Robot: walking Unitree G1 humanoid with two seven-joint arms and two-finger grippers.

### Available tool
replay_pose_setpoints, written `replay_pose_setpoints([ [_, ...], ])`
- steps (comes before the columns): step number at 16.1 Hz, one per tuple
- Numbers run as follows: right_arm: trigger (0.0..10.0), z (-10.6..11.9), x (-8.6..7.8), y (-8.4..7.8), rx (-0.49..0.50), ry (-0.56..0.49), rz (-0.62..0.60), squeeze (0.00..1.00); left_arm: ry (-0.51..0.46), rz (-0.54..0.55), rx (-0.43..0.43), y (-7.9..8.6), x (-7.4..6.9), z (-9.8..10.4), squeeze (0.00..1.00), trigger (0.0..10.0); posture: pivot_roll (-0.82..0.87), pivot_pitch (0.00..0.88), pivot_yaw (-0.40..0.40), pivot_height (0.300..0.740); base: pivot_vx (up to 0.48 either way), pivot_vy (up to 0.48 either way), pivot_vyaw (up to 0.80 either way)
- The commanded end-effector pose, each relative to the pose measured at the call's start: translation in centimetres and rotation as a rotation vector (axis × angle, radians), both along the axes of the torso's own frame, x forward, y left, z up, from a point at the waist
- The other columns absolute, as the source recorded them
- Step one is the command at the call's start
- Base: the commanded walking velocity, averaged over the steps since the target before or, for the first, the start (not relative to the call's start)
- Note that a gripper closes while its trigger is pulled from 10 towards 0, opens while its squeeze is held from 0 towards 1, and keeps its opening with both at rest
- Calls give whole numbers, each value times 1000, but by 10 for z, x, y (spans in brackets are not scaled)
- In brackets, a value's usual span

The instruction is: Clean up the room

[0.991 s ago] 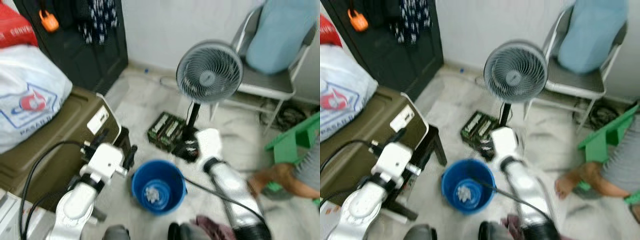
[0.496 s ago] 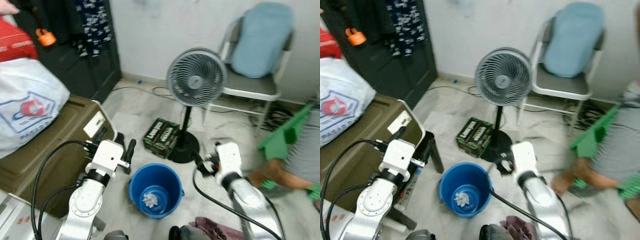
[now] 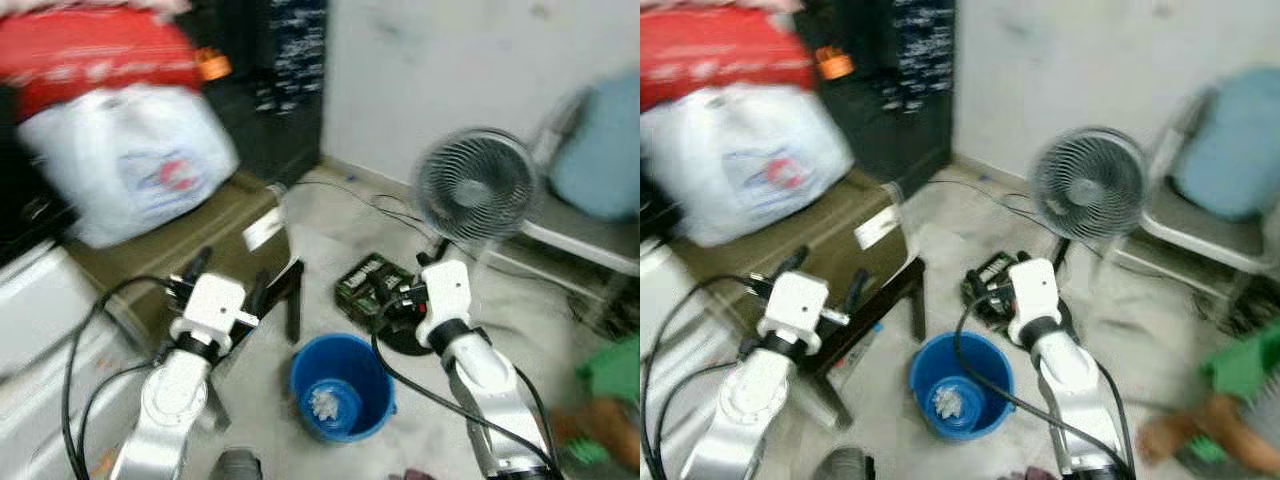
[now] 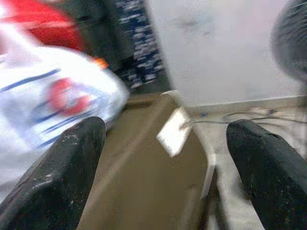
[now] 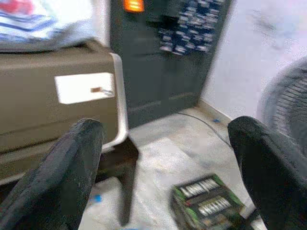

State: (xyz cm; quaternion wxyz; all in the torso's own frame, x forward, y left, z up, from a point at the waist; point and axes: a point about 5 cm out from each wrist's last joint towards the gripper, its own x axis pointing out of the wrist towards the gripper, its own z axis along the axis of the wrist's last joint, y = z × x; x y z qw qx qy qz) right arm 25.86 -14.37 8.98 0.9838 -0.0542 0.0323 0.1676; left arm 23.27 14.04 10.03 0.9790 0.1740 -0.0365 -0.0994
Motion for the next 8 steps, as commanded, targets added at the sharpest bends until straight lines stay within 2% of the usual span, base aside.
replay_pose_setpoints([
  [1, 10000, 4, 3, -1, 5, -3, -7, 0, -3, 10, -3, -1, -3, -1, 0, 10000, -1, 0, -26, 740, 0, 0, 800],
  [5, 10000, 5, 3, 3, 5, -6, 8, 0, -12, 44, 1, 0, -2, -1, 0, 10000, -3, 0, -33, 740, 0, 0, 800],
  [8, 10000, 0, 1, 0, 13, 19, -2, 0, 3, 64, -8, 0, -4, -5, 0, 10000, -10, 0, -27, 740, 0, 0, 800],
])
